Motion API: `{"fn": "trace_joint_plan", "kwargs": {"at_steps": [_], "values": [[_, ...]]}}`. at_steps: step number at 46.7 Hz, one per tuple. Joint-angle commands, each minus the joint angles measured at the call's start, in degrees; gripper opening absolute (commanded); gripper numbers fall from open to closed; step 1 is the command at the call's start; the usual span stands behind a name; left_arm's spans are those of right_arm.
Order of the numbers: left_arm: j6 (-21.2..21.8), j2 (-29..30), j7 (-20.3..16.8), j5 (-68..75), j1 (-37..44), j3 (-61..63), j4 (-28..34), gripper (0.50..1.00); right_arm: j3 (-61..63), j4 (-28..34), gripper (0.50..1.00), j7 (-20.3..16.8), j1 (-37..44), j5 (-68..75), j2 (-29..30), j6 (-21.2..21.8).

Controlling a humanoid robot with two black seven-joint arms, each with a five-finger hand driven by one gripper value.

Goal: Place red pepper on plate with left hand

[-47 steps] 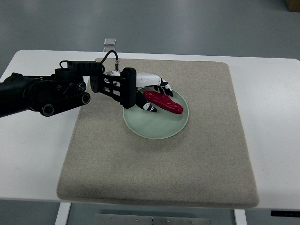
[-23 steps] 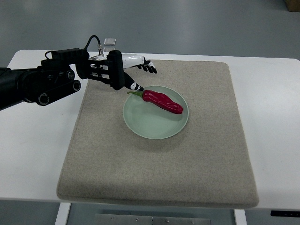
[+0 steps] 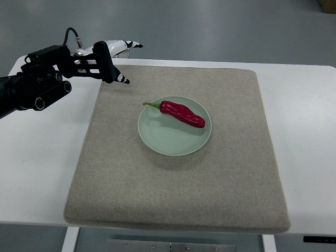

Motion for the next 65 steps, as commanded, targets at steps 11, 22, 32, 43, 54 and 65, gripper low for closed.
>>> {"fn": "trace_joint_plan", "kwargs": {"at_steps": [11, 22, 32, 43, 54, 65], "values": [[0.5, -0.1, 0.2, -16.2, -0.1, -2.9, 1.0, 0.962, 0.0, 0.0, 0.928, 0.0, 0.0, 0.1, 0.0, 0.0], [0.5, -0.1, 0.4, -36.2, 0.1, -10.5, 2.6, 0.964, 0.0, 0.0, 0.928, 0.0, 0.0, 0.0, 0.0, 0.0], [0.5, -0.4, 1.1, -54.2, 0.2, -15.4, 3.3, 0.962, 0.0, 0.0, 0.928, 0.0, 0.0, 0.0, 0.0, 0.0], [0.5, -0.6, 1.2, -72.2, 1.6, -16.9, 3.3, 0.962, 0.0, 0.0, 0.928, 0.0, 0.0, 0.0, 0.0, 0.0], [-3.2, -1.7, 1.5, -76.0, 5.2, -21.4, 3.1, 0.962, 0.0, 0.0, 0.928, 0.0, 0.0, 0.0, 0.0, 0.0], [-14.6, -1.7, 1.5, -76.2, 7.1, -25.8, 3.3, 0.962, 0.0, 0.0, 0.928, 0.0, 0.0, 0.0, 0.0, 0.0]]}}
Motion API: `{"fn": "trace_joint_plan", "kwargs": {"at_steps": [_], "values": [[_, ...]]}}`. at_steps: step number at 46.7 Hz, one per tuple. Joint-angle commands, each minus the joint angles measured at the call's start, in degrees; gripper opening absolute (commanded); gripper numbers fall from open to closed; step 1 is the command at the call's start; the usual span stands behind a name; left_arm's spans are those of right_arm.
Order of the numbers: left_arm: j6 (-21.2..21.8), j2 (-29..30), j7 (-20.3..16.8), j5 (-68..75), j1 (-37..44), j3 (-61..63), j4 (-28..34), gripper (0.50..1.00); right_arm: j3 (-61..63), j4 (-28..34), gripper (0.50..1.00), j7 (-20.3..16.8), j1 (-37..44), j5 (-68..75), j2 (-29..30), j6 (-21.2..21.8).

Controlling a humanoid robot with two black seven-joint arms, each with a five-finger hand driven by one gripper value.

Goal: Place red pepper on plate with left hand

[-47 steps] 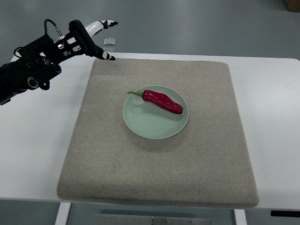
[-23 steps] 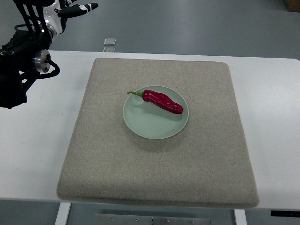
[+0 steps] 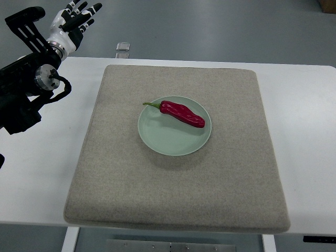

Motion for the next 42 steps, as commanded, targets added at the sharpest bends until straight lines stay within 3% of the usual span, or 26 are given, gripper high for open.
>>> {"fn": "trace_joint_plan", "kwargs": {"at_steps": [1, 7, 26, 42], "values": [[-4.9, 0.0, 0.0, -0.1, 0.6, -0.9, 0.0, 0.964, 0.0, 0.1, 0.928, 0.0, 0.0, 0.0, 0.0, 0.0], [-11.6, -0.1, -0.8, -0.1, 1.7, -2.1, 0.3, 0.962, 0.0, 0.1, 0.928, 0.0, 0.0, 0.0, 0.0, 0.0], [-11.2, -0.5, -1.0, 0.1, 2.2, -2.8, 0.6, 0.964, 0.0, 0.0, 0.930, 0.0, 0.0, 0.0, 0.0, 0.0], [-11.3, -2.4, -1.1, 0.5, 3.1, -2.7, 4.7, 0.964, 0.0, 0.0, 0.928, 0.0, 0.0, 0.0, 0.0, 0.0]]}}
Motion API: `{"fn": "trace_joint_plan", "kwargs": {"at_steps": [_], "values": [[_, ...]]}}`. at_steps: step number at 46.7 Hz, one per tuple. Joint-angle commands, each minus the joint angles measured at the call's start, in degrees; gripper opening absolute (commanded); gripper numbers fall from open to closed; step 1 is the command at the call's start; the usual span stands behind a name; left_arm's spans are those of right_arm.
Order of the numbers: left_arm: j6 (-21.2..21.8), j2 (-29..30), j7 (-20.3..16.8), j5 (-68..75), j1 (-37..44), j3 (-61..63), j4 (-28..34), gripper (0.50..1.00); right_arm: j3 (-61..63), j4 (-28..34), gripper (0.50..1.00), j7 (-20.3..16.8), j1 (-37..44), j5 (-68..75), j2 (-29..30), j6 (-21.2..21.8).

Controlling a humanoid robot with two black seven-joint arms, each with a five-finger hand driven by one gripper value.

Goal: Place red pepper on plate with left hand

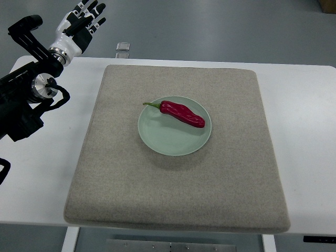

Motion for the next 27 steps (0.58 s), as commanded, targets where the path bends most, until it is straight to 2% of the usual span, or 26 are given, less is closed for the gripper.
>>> {"fn": "trace_joint_plan", "kwargs": {"at_steps": [1, 27], "values": [[0.0, -0.1, 0.0, 0.0, 0.7, 0.0, 0.1, 0.964, 0.0, 0.1, 0.928, 0.0, 0.0, 0.0, 0.0, 0.0], [0.0, -0.8, 0.0, 0.3, 0.8, -0.2, 0.2, 0.964, -0.2, 2.4, 0.930, -0.3, 0.1, -0.6, 0.0, 0.3]]}}
